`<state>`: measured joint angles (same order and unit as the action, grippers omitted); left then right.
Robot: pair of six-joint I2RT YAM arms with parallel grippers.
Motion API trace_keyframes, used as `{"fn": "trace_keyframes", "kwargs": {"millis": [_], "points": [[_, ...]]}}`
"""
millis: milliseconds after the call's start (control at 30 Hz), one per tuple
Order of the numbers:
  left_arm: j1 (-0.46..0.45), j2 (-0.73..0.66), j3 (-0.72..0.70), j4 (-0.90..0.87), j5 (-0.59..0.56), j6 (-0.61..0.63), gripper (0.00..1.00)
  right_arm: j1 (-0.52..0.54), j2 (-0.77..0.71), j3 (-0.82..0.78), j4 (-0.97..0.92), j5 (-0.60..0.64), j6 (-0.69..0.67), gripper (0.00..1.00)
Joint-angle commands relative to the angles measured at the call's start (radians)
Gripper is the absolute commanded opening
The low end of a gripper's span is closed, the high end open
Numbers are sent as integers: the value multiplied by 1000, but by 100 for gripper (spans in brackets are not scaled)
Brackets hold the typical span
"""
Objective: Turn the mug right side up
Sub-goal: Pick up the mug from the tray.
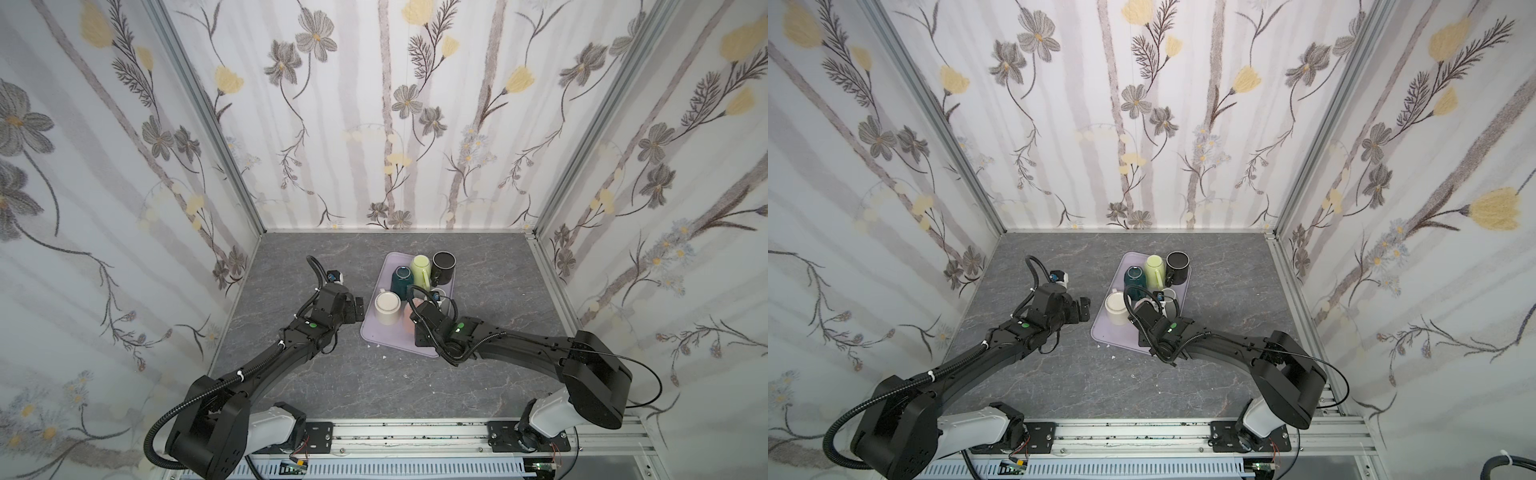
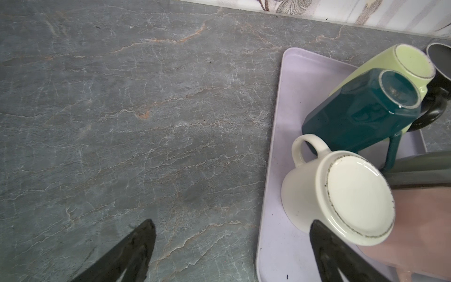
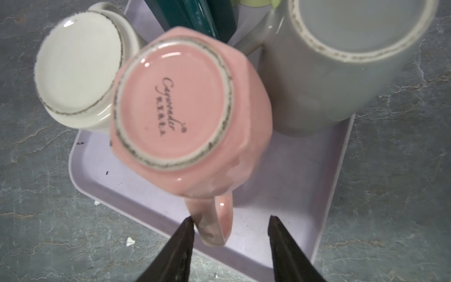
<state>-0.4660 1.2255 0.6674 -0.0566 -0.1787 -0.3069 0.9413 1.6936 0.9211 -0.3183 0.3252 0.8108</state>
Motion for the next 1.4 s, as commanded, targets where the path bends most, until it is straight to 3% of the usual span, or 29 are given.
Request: {"fn": "trace_keyframes", "kwargs": {"millis": [0,167,900,1167,1367], "points": [[0,3,4,20,6,-14,100,1,5,10,-8,26,11,51],[-1,7,3,26,14,-19,100,-1,37,26,-12,18,0,43],[0,31,3,42,47,-21,100,-24,122,86,-15,-22,-38,33],[0,52,5,44,47,-22,100,-35,123,87,-19,-23,-42,20],[0,58,6,46,54,-21,100,-42,126,87,-21,-29,-45,17]]}}
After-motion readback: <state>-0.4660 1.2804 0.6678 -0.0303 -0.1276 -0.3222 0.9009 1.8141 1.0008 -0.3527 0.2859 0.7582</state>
